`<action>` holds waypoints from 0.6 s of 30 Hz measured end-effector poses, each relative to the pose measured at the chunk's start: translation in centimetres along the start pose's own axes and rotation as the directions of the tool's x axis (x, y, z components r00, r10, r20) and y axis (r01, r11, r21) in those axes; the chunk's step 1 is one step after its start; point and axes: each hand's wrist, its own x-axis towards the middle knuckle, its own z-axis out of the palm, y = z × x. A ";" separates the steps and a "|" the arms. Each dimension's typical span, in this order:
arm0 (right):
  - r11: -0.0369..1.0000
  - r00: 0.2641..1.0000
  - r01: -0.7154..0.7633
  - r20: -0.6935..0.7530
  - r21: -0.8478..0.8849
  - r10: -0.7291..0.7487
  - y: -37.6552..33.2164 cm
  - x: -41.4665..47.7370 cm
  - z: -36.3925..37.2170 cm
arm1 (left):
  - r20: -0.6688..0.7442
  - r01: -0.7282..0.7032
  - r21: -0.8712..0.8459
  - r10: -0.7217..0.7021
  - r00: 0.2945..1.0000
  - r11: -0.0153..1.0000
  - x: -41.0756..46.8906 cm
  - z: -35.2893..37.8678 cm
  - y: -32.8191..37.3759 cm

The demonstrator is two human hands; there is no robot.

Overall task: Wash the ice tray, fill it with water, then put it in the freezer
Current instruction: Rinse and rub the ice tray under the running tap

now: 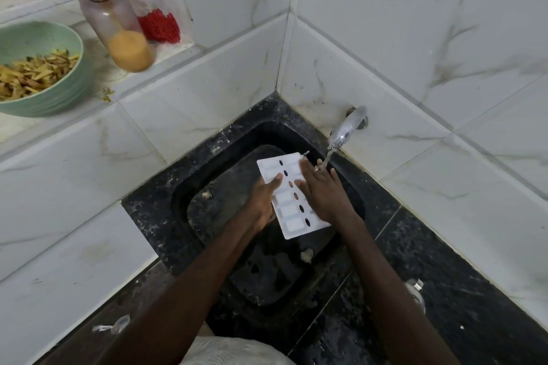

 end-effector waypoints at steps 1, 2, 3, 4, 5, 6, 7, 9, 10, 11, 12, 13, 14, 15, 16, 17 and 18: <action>1.000 1.000 0.002 0.002 -0.019 -0.002 0.1 0.8 -0.3 | 0.025 -0.001 -0.007 0.001 1.000 1.000 -0.2 0.1 -0.1; 0.999 1.000 0.006 0.009 -0.039 -0.006 0.1 1.5 -0.4 | 0.038 -0.004 -0.019 0.005 0.999 1.000 -0.2 0.1 -0.1; 0.999 1.000 0.003 0.016 -0.049 -0.002 0.0 2.0 -0.4 | 0.042 -0.006 -0.020 0.007 0.999 1.000 -0.2 0.1 0.1; 0.999 1.000 -0.012 0.015 -0.050 0.013 0.0 2.4 -0.2 | 0.048 0.000 -0.006 0.000 0.999 1.000 -0.1 0.0 0.4; 0.998 0.999 -0.033 -0.001 -0.046 0.033 -0.1 2.6 0.1 | 0.062 0.010 0.029 -0.012 0.998 1.000 -0.2 0.0 0.6; 0.998 0.999 -0.048 -0.028 -0.045 0.047 -0.1 2.8 0.4 | 0.088 0.026 0.060 -0.031 0.996 0.998 -0.3 0.1 0.6; 0.998 0.997 -0.054 -0.052 -0.043 0.052 -0.1 3.0 0.6 | 0.116 0.036 0.091 -0.046 0.992 0.995 -0.5 0.1 0.5; 0.998 0.997 -0.055 -0.052 -0.033 0.053 0.2 3.1 1.1 | 0.158 0.052 0.112 -0.069 0.985 0.992 -0.8 0.3 -0.2; 0.998 0.998 -0.050 -0.046 -0.030 0.048 0.4 3.0 1.3 | 0.156 0.062 0.104 -0.078 0.985 0.993 -0.8 0.3 -0.5; 0.999 0.998 -0.044 -0.039 -0.020 0.043 0.5 2.7 1.4 | 0.136 0.067 0.100 -0.080 0.988 0.993 -0.7 0.3 -0.7; 0.999 0.999 -0.032 -0.032 0.007 0.032 0.6 2.2 1.4 | 0.110 0.072 0.083 -0.081 0.991 0.994 -0.6 0.3 -0.7; 0.999 1.000 -0.021 -0.022 0.049 0.022 0.4 1.4 1.4 | 0.082 0.074 0.059 -0.078 0.994 0.996 -0.4 0.3 -0.5; 0.996 1.000 0.000 -0.017 0.084 0.002 0.3 0.5 1.6 | 0.046 0.081 0.023 -0.082 0.996 0.996 0.0 0.2 -0.4; 0.994 1.000 0.024 -0.011 0.104 -0.023 0.1 -0.6 1.8 | -0.002 0.079 -0.013 -0.079 0.997 0.997 0.4 -0.1 -0.1; 0.992 0.999 0.048 -0.002 0.117 -0.048 -0.1 -1.8 2.1 | -0.051 0.073 -0.065 -0.077 0.996 0.995 0.8 -0.4 0.1; 0.988 0.997 0.077 0.006 0.134 -0.079 -0.2 -2.9 2.6 | -0.116 0.059 -0.102 -0.071 0.991 0.993 1.3 -0.8 0.1; 0.980 0.994 0.105 0.017 0.167 -0.109 -0.1 -3.7 3.3 | -0.184 0.049 -0.136 -0.073 0.980 0.990 1.7 -1.3 0.1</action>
